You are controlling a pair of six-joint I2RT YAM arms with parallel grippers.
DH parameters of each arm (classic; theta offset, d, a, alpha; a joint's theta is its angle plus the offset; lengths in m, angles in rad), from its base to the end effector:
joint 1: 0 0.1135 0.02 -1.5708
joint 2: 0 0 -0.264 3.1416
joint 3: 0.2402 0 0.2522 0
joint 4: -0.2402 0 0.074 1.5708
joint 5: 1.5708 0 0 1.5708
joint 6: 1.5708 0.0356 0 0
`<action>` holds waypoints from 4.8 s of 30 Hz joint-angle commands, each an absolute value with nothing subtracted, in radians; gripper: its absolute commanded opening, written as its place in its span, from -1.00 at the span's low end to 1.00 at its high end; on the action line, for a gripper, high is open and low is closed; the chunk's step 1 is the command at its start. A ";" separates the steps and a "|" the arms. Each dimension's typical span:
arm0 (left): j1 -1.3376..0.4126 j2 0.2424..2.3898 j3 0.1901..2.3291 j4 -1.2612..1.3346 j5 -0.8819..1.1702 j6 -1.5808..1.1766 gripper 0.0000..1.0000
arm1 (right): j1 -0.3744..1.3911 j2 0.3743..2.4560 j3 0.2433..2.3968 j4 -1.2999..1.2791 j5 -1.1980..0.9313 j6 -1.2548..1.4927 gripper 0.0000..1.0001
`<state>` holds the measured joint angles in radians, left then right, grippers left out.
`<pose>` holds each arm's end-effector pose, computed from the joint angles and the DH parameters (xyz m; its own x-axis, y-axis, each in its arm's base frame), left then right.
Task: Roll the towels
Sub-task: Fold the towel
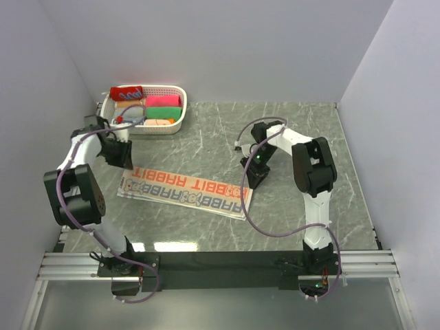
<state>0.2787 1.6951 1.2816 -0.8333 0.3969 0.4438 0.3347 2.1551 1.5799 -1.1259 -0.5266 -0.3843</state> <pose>0.3260 0.0790 0.2307 -0.8812 0.1597 -0.4449 0.2691 0.9433 -0.1943 0.3627 0.1451 0.1469 -0.7849 -0.6161 -0.0664 -0.5572 0.6548 0.5107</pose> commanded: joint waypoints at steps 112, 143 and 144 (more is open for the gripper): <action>-0.868 1.281 0.716 -0.256 0.336 0.633 -0.08 | 0.549 1.859 1.253 -0.761 -0.910 -0.137 -0.25; -0.951 1.545 0.873 -0.520 0.438 0.707 -0.99 | 0.451 1.962 1.433 -0.799 -0.882 -0.141 -0.39; -0.948 1.523 0.890 -0.572 0.495 0.703 -0.99 | 0.442 1.963 1.445 -0.796 -0.874 -0.138 -0.39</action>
<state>-0.9524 1.5757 0.8394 -0.3790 0.3634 0.7174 0.4648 2.0247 1.3785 -0.7902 -0.8803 -0.1318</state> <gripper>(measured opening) 0.034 0.303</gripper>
